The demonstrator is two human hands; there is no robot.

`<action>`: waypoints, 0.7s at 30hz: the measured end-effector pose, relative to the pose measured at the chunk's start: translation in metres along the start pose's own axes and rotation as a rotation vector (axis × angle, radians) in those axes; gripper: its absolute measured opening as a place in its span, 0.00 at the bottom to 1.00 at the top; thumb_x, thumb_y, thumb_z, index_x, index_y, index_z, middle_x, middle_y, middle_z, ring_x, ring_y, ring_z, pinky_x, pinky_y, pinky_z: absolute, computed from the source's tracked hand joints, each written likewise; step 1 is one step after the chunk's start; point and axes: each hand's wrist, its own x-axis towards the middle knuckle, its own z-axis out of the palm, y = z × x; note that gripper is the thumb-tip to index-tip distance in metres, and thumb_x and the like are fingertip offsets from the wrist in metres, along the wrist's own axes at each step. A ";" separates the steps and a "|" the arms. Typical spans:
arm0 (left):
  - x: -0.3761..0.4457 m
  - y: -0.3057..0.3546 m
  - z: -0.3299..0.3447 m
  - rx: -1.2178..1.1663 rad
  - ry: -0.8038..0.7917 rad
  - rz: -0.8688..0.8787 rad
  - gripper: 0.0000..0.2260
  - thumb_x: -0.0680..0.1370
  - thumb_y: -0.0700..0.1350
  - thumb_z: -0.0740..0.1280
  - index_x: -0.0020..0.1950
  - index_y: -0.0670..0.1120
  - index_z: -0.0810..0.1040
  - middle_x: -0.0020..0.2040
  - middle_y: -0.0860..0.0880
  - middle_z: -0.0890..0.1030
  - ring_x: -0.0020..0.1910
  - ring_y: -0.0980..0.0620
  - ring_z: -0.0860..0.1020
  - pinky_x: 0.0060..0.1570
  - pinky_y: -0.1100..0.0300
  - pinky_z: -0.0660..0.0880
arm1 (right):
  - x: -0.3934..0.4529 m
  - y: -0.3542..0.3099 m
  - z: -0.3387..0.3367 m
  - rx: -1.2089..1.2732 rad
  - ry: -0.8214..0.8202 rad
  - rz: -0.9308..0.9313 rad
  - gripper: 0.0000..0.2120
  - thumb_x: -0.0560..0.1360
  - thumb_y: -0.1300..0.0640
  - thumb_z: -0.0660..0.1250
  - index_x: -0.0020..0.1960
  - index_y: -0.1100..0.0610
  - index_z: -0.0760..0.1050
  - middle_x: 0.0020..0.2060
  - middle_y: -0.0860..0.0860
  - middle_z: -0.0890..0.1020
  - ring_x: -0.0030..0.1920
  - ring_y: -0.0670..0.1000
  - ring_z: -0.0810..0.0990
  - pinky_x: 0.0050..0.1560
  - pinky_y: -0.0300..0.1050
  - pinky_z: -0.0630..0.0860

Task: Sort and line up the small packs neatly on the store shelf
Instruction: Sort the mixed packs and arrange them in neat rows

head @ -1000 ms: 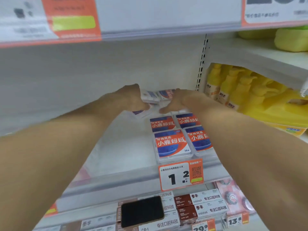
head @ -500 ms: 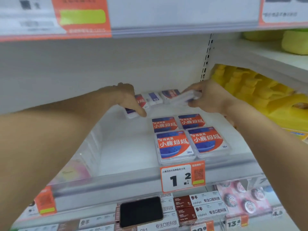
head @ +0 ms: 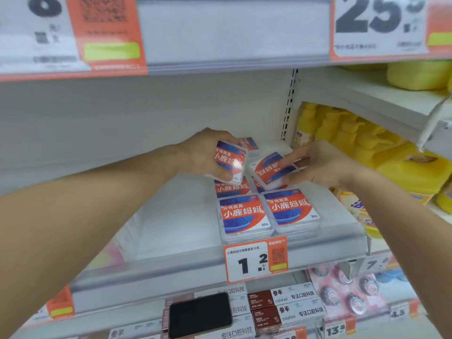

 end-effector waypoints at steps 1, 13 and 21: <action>0.001 0.000 0.000 0.002 0.008 0.004 0.32 0.66 0.47 0.79 0.67 0.52 0.71 0.58 0.54 0.74 0.52 0.54 0.75 0.40 0.69 0.73 | -0.001 0.001 -0.002 0.010 0.003 -0.005 0.17 0.66 0.56 0.80 0.55 0.52 0.83 0.52 0.48 0.82 0.47 0.45 0.81 0.40 0.38 0.78; 0.005 0.000 0.004 -0.404 0.083 -0.259 0.18 0.73 0.41 0.73 0.60 0.48 0.73 0.59 0.46 0.75 0.51 0.48 0.78 0.35 0.59 0.80 | 0.011 -0.012 -0.007 0.372 0.306 -0.086 0.12 0.73 0.56 0.74 0.56 0.55 0.81 0.51 0.49 0.83 0.50 0.48 0.82 0.44 0.43 0.82; 0.001 0.000 0.016 -0.206 -0.156 -0.293 0.15 0.76 0.45 0.70 0.63 0.51 0.75 0.61 0.49 0.77 0.57 0.51 0.77 0.48 0.59 0.77 | 0.037 -0.031 0.006 -0.036 0.065 -0.186 0.13 0.79 0.53 0.66 0.63 0.48 0.79 0.58 0.47 0.82 0.48 0.46 0.81 0.40 0.36 0.80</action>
